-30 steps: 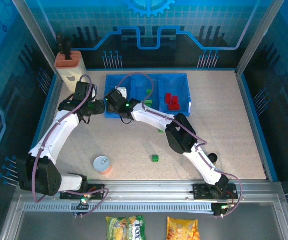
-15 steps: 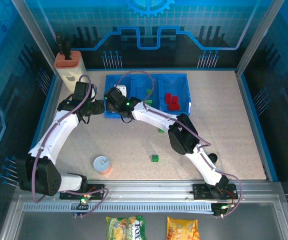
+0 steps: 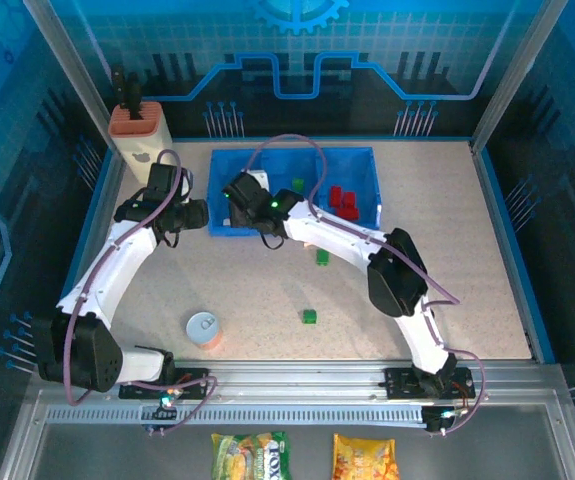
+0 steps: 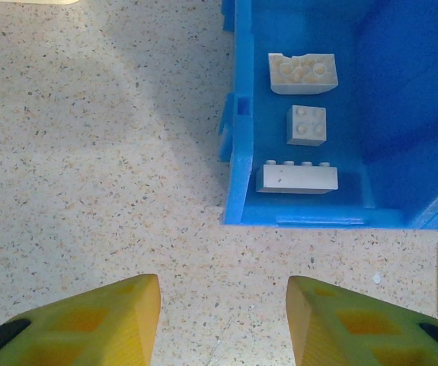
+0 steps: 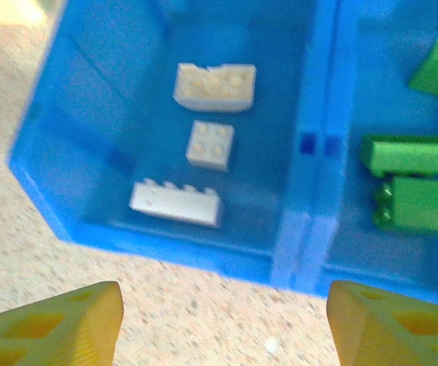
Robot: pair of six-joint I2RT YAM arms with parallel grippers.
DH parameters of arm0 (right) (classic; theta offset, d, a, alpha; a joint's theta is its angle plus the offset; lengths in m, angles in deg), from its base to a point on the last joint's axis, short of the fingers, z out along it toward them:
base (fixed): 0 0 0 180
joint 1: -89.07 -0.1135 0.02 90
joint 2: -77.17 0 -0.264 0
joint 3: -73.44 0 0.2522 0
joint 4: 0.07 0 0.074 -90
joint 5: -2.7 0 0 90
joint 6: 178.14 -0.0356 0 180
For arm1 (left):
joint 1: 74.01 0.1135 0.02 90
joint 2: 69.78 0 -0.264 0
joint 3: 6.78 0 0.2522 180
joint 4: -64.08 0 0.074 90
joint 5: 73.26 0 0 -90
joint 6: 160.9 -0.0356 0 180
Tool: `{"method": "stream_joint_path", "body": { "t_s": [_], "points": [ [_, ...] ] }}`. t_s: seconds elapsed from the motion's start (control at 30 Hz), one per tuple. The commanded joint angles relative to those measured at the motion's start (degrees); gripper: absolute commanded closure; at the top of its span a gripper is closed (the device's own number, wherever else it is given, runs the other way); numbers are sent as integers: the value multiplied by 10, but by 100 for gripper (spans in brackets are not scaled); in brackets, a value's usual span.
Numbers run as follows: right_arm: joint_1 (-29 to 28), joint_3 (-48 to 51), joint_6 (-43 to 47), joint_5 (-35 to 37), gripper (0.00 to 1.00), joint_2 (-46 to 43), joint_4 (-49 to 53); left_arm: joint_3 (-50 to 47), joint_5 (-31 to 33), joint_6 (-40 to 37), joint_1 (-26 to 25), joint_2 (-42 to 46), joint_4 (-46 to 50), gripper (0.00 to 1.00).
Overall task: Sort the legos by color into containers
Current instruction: Place the lego in the container, then pick up the lego from the center of the table.
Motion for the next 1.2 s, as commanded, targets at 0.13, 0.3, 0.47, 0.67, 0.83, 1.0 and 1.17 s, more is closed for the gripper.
{"method": "stream_joint_path", "body": {
  "t_s": [0.13,0.3,0.47,0.67,0.83,1.0,1.17],
  "points": [
    [20,114,-7,4,31,-76,40,-4,-15,13,7,12,-4,52],
    [31,191,-9,21,32,-107,32,-4,-14,12,7,12,-3,52],
    [47,254,-22,24,33,-125,32,-5,-14,12,7,11,-3,52],
    [68,317,-48,22,35,-139,25,-4,-16,12,7,9,-3,52],
    [84,358,-62,10,37,-141,8,-4,-15,12,8,7,-1,52],
    [97,387,-69,-11,42,-139,-20,-3,-17,12,8,5,-1,52],
    [100,394,-68,-18,46,-133,-34,-3,-15,12,8,5,-1,52]
  ]
}}
